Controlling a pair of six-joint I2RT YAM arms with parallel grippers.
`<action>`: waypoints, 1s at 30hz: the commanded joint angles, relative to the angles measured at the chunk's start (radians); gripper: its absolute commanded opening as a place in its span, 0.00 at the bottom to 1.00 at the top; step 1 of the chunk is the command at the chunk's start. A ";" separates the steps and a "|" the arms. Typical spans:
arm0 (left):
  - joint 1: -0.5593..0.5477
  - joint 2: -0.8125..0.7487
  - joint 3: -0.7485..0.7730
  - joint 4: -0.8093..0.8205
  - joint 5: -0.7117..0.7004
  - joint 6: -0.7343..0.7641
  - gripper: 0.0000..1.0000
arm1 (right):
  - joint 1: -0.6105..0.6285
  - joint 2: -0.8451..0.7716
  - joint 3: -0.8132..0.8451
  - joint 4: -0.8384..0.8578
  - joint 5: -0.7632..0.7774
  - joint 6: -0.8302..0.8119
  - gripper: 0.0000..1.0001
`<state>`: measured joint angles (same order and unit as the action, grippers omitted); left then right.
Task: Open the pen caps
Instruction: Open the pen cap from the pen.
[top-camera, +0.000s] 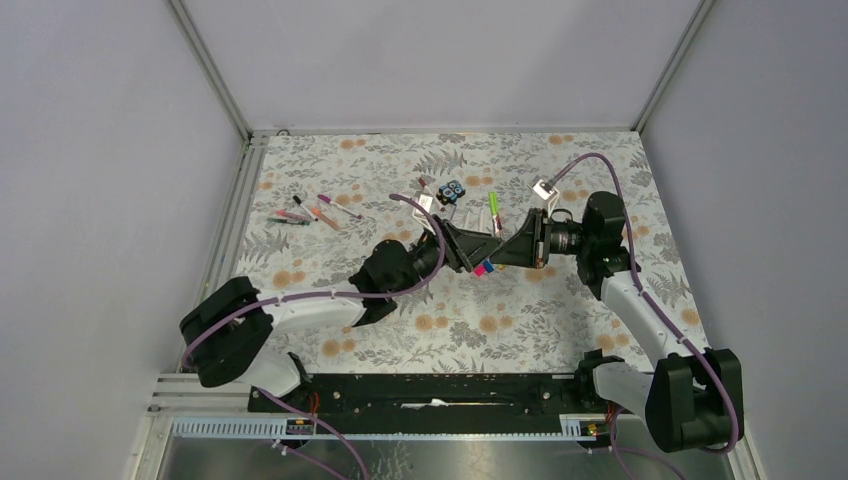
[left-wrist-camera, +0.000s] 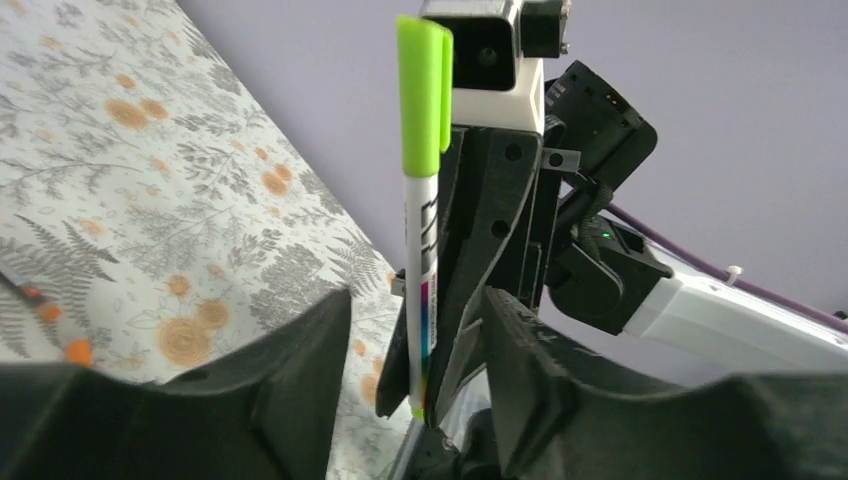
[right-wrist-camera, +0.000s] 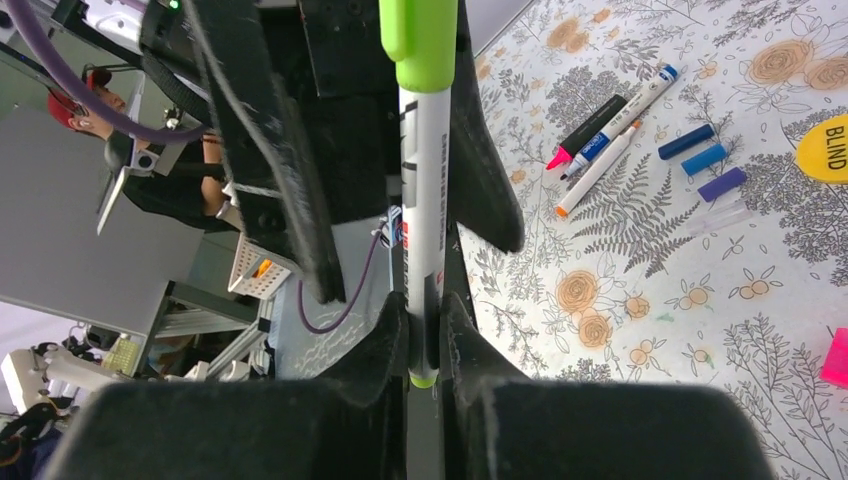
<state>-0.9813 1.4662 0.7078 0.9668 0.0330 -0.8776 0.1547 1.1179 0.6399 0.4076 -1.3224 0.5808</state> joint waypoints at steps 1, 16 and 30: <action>-0.005 -0.126 0.032 -0.049 -0.103 0.108 0.67 | 0.008 -0.025 0.008 -0.068 -0.056 -0.140 0.00; 0.194 -0.163 0.094 -0.221 0.278 -0.057 0.99 | 0.002 -0.019 -0.030 -0.182 -0.118 -0.325 0.00; 0.175 0.004 0.219 -0.189 0.366 -0.103 0.70 | 0.003 -0.003 -0.032 -0.185 -0.110 -0.325 0.00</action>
<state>-0.7940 1.4429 0.8673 0.7067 0.3412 -0.9657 0.1547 1.1118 0.6064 0.2134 -1.4082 0.2741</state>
